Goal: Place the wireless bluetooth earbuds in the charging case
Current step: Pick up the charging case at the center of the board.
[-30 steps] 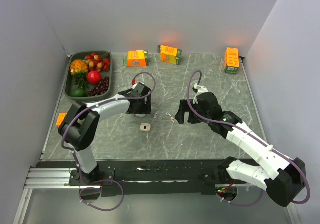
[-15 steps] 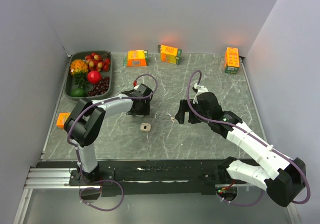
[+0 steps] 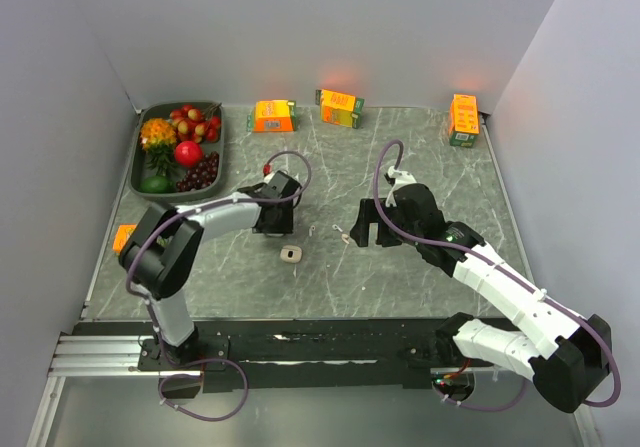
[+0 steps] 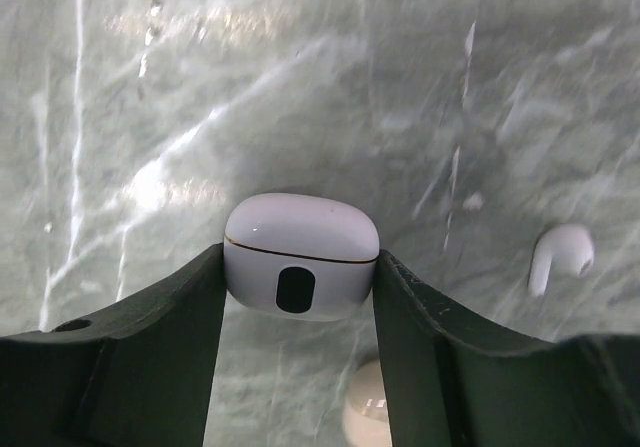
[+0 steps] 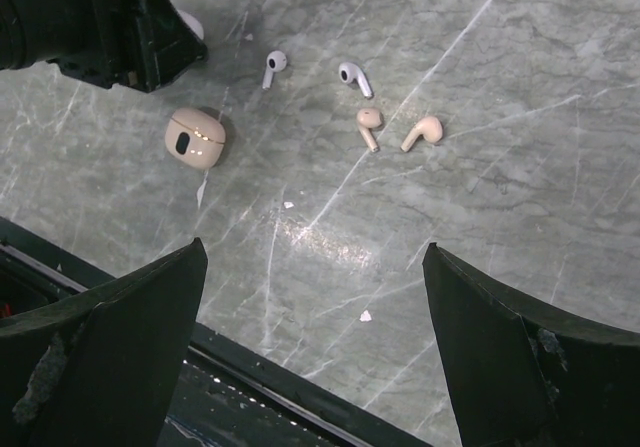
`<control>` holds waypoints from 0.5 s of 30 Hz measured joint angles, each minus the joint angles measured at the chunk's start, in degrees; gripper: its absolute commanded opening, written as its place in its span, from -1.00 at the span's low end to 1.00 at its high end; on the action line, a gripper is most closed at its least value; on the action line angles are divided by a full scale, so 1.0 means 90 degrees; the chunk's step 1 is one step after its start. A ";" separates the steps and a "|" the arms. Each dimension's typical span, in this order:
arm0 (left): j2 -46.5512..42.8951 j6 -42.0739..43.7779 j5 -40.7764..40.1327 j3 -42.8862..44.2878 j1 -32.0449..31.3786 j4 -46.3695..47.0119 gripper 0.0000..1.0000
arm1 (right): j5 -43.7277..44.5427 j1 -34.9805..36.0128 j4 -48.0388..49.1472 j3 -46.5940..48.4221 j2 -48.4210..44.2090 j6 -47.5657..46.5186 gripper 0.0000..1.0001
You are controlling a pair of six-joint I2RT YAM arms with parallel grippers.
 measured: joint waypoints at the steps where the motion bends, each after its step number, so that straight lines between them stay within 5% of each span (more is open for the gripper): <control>1: -0.0117 0.0012 0.0007 -0.0107 -0.0005 0.0036 -0.98 | -0.0027 0.0000 0.0000 0.0002 0.0000 0.0000 0.95; 8: -0.2074 0.0515 0.0333 -0.1190 -0.0107 0.1022 -0.98 | -0.0308 0.0000 -0.0032 0.0481 0.0002 0.0189 0.90; 15: -0.4439 0.1630 0.1681 -0.3361 -0.0250 0.4014 -0.98 | -0.0690 0.0002 0.0022 0.0979 -0.0049 0.0352 0.72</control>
